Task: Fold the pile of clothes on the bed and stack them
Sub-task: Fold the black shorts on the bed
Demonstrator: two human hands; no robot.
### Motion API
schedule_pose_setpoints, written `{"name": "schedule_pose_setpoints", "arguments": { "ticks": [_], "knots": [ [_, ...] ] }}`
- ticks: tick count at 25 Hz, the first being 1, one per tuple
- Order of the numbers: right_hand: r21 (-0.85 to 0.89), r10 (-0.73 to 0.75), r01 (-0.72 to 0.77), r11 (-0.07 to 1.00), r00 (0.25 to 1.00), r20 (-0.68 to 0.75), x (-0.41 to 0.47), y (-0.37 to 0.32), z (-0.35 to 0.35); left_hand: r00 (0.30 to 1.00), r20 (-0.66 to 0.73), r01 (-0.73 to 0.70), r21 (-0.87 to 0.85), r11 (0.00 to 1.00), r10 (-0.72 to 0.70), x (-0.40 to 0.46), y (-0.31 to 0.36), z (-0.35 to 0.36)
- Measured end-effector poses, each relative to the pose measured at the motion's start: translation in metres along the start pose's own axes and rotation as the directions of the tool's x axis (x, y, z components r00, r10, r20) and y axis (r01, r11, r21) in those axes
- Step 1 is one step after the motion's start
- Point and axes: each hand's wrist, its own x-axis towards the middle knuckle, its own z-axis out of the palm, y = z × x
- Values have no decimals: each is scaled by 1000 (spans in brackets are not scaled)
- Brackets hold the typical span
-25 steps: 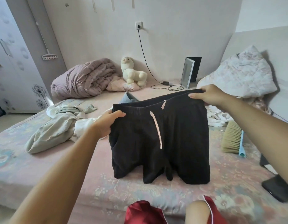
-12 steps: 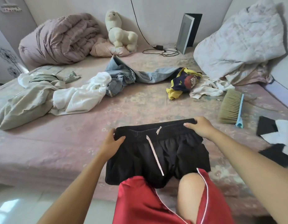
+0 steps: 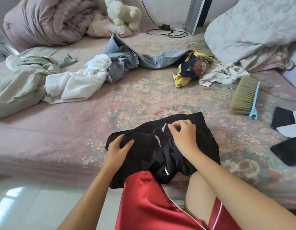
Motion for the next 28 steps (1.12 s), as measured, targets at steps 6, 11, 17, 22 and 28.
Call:
{"name": "schedule_pose_setpoints", "arguments": {
  "ticks": [6,11,17,22,28],
  "knots": [
    [-286,215,-203,936,976,13,21,-21,24,999,14,33,-56,998,-32,1,-3,-3],
    [-402,251,-231,886,968,-3,27,-29,37,998,2,58,-74,996,-58,1,1,-1],
    [-467,235,-232,853,971,-54,18,-33,38,998,-12,59,-105,993,-61,0,1,1],
    [-453,193,-162,877,981,23,14,-32,42,998,-4,67,-114,991,-67,0,0,0],
    [-269,46,3,963,983,176,11,-17,31,990,-33,133,-106,985,-138,5,3,-2]
  ]
}}
